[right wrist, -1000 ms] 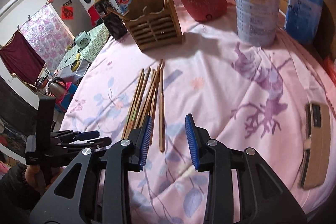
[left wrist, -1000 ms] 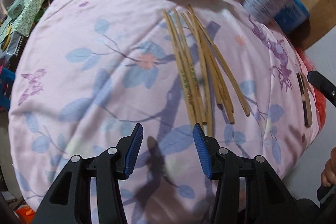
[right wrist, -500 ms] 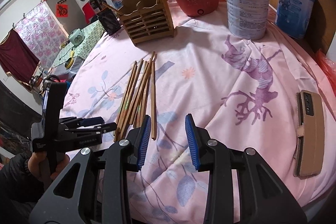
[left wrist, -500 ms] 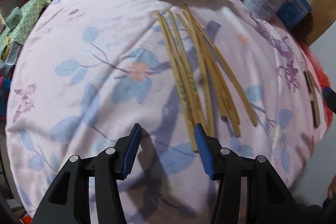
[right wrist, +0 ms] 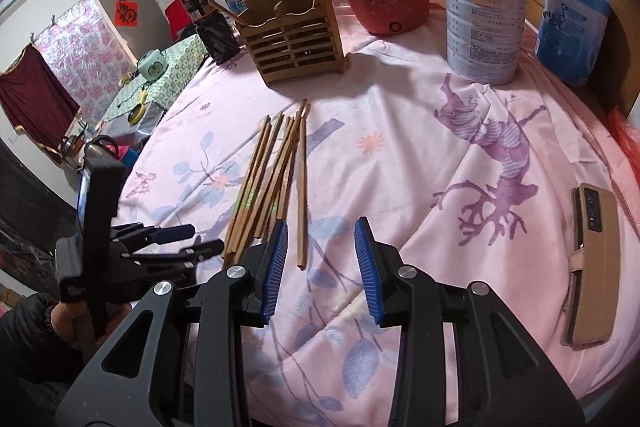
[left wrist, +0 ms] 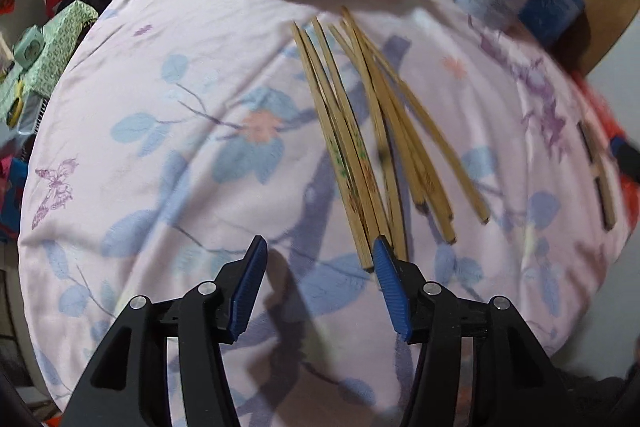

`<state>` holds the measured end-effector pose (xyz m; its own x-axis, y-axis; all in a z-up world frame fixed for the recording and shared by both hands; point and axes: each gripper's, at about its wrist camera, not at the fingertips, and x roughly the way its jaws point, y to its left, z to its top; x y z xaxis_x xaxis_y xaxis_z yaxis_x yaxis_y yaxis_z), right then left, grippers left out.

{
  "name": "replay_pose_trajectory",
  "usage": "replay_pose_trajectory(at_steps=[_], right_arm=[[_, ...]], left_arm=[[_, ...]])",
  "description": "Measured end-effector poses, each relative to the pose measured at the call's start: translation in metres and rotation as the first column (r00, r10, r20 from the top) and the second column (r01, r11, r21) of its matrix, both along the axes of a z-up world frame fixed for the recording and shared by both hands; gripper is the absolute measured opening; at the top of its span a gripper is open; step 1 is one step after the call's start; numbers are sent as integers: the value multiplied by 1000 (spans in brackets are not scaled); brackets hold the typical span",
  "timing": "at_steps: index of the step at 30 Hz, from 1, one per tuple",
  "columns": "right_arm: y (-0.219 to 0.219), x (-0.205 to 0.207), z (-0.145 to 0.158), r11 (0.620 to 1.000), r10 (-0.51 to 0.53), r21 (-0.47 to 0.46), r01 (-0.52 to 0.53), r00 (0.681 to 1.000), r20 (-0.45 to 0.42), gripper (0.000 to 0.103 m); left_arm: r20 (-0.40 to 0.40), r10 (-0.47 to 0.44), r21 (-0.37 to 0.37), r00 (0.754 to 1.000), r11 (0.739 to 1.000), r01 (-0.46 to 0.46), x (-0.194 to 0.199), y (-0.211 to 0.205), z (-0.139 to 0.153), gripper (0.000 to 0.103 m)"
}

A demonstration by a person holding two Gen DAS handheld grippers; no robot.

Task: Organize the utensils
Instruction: 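Move the left tool back to the chopsticks while the right tool returns too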

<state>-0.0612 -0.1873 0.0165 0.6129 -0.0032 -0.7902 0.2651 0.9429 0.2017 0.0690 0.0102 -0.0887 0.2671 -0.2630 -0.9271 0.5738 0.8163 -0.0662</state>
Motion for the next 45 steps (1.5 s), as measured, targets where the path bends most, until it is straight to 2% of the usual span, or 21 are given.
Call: replay_pose_trajectory(at_steps=[1,2,5,8,12,15,19,24,29,32,37,39,42,45], right_arm=[[-2,-2,0,1000,-7,-1,7,1000,-2,37],[-5,-4,0,1000,-13,0,13,1000,-3,37],[-14,-8,0,999,-38,5,38,999,-5,37],[-19,-10,-2,999,-52,17,52,999,0,37],[-14,-2,-8,999,-30,30,30,1000,-1,37],[-2,10,-15,999,13,31,-13,1000,-10,37],[8,17,-18,998,52,18,-52,998,-22,37],[0,9,-16,1000,30,-5,-30,999,-29,37],[-18,2,-18,1000,-27,12,27,999,-34,37],[-20,4,-20,999,-30,25,30,999,-30,37],[-8,23,-32,997,48,59,-46,998,-40,37],[1,30,-40,995,97,26,-95,994,-58,37],[22,37,-60,974,201,-81,-211,972,-120,34],[33,35,-70,959,242,-118,-259,960,-142,33]], left_arm=[[28,4,20,1000,1000,-4,-2,-2,0,66],[49,9,36,999,999,-10,-2,-3,-1,69],[95,59,68,994,996,-65,6,5,-1,71],[128,154,134,980,976,-171,27,26,-2,70],[85,225,82,971,969,-232,39,58,8,70],[85,205,46,975,977,-209,30,61,17,70],[84,110,14,990,994,-112,10,41,20,70],[106,-3,66,994,998,-4,-12,2,7,70],[142,25,121,989,992,-42,1,0,-5,72],[177,101,165,979,978,-131,17,21,-4,72],[147,187,136,971,969,-207,32,59,5,71],[147,196,126,969,969,-215,29,62,6,71],[137,207,118,969,968,-223,24,60,4,71],[127,203,127,971,967,-219,16,64,0,71]])
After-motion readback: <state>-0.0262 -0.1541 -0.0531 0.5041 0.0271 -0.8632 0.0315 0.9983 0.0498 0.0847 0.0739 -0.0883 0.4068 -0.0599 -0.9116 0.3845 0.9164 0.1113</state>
